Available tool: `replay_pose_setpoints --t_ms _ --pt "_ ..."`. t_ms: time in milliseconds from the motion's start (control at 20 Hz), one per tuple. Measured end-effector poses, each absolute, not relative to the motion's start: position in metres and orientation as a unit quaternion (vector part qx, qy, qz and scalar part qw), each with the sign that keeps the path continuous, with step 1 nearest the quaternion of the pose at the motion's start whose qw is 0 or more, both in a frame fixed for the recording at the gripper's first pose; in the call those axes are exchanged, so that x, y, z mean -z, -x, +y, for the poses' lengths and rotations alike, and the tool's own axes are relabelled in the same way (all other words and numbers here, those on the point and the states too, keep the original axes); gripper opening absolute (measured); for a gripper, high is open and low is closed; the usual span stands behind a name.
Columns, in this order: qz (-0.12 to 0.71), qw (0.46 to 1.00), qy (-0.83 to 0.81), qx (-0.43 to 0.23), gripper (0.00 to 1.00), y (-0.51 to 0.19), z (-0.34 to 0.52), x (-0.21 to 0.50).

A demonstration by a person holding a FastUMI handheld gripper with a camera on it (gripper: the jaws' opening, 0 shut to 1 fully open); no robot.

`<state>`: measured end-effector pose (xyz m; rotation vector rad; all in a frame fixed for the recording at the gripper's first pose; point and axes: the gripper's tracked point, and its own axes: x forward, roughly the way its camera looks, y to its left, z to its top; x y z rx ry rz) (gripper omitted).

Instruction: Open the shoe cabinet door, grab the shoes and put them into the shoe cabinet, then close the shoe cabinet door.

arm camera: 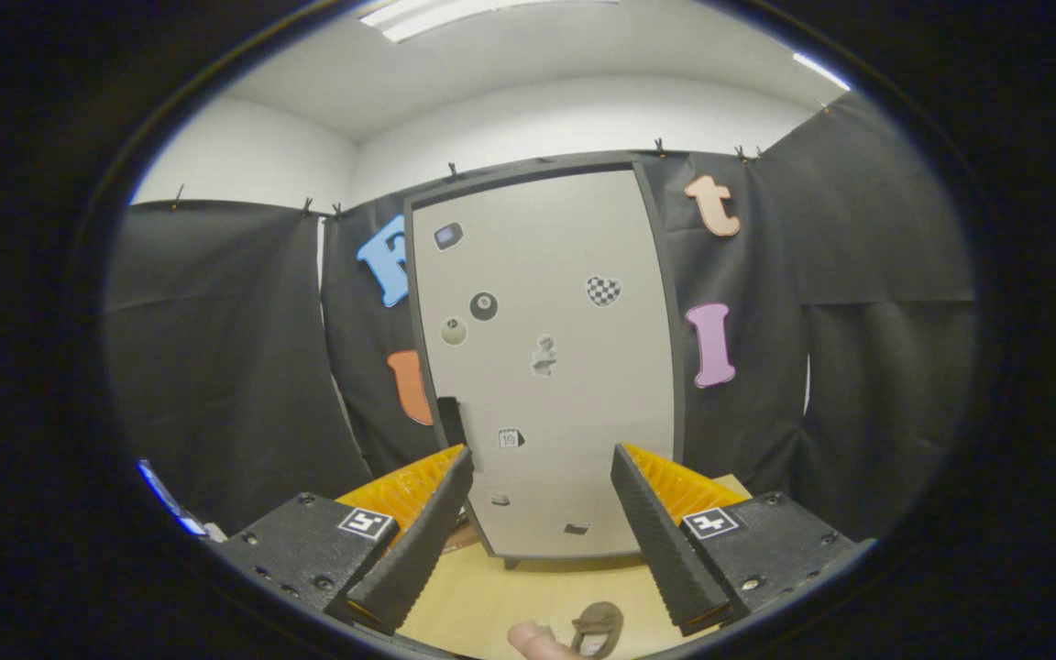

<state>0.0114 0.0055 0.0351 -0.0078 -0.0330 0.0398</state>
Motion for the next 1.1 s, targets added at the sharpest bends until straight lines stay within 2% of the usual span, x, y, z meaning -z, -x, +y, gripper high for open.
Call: replay_pose_setpoints --t_ms 600,1100 --pt "-0.003 0.999 0.040 -0.006 1.00 -0.034 0.008 -0.013" --pt "0.030 0.997 0.053 -0.056 1.00 -0.192 0.110 0.029"
